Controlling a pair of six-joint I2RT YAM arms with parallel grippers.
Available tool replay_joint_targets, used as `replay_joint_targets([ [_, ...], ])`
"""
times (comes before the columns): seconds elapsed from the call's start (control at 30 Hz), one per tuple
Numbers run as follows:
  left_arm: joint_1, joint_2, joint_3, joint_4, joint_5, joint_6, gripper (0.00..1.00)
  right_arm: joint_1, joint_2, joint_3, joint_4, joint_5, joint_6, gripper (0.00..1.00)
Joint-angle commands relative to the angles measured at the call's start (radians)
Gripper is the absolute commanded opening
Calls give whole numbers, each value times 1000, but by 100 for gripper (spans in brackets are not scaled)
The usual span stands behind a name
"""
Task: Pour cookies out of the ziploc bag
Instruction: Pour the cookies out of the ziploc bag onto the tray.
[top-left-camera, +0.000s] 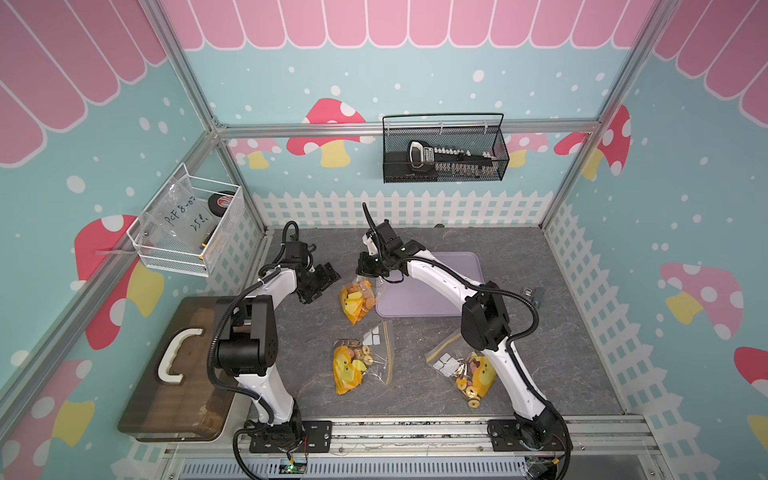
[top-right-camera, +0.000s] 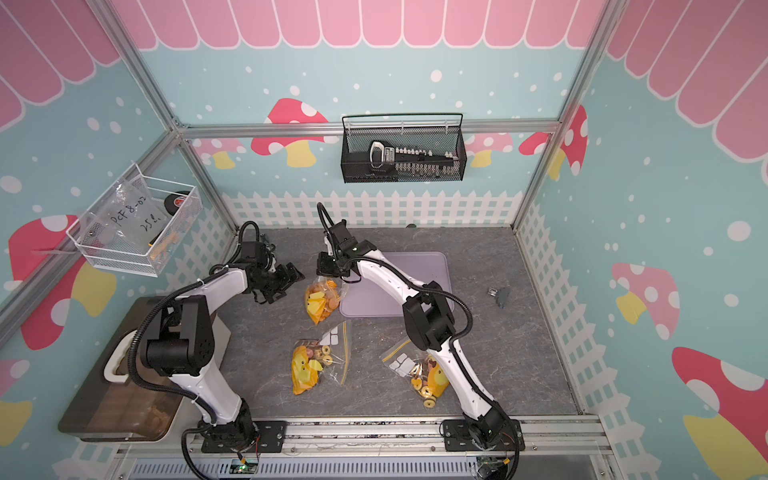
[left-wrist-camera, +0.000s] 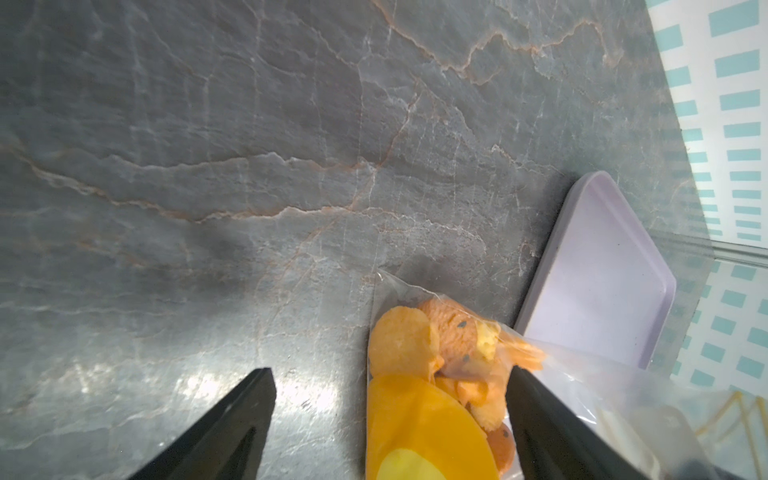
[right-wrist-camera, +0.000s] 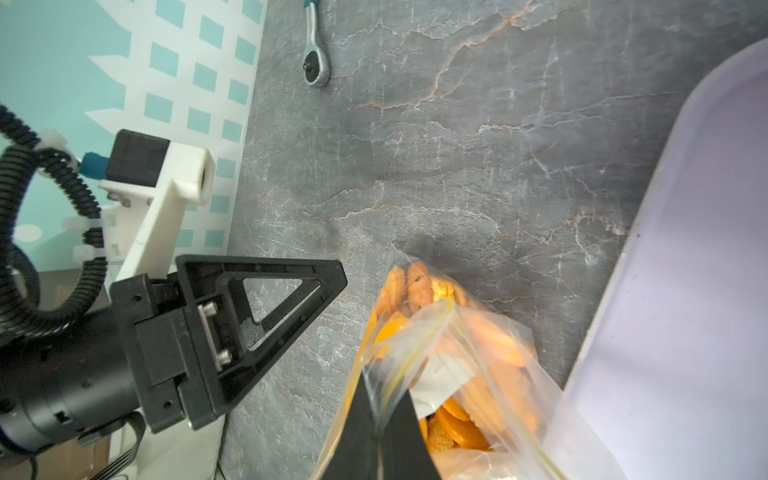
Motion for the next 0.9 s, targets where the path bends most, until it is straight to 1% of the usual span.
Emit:
replay_joint_targets([
  [0.0, 27, -41, -5, 18, 43, -39, 93, -2, -22, 25, 9, -51, -27, 5],
  [0.1, 41, -42, -5, 20, 90, -58, 94, -2, -65, 6, 10, -86, -80, 5],
  [0.23, 42, -35, -14, 39, 141, -74, 95, -2, -130, -61, 21, -118, -161, 5],
  [0.4, 42, 2, -8, 63, 206, -102, 95, -1, -205, -207, 181, -243, -223, 4],
  [0.57, 42, 27, -1, 63, 249, -100, 94, -2, -267, -294, 233, -265, -284, 3],
  [0.7, 41, 44, 3, 62, 297, -96, 91, -2, -285, -318, 249, -278, -301, 3],
  [0.87, 42, 65, -4, 39, 328, -82, 85, -2, -326, -380, 302, -273, -313, 3],
])
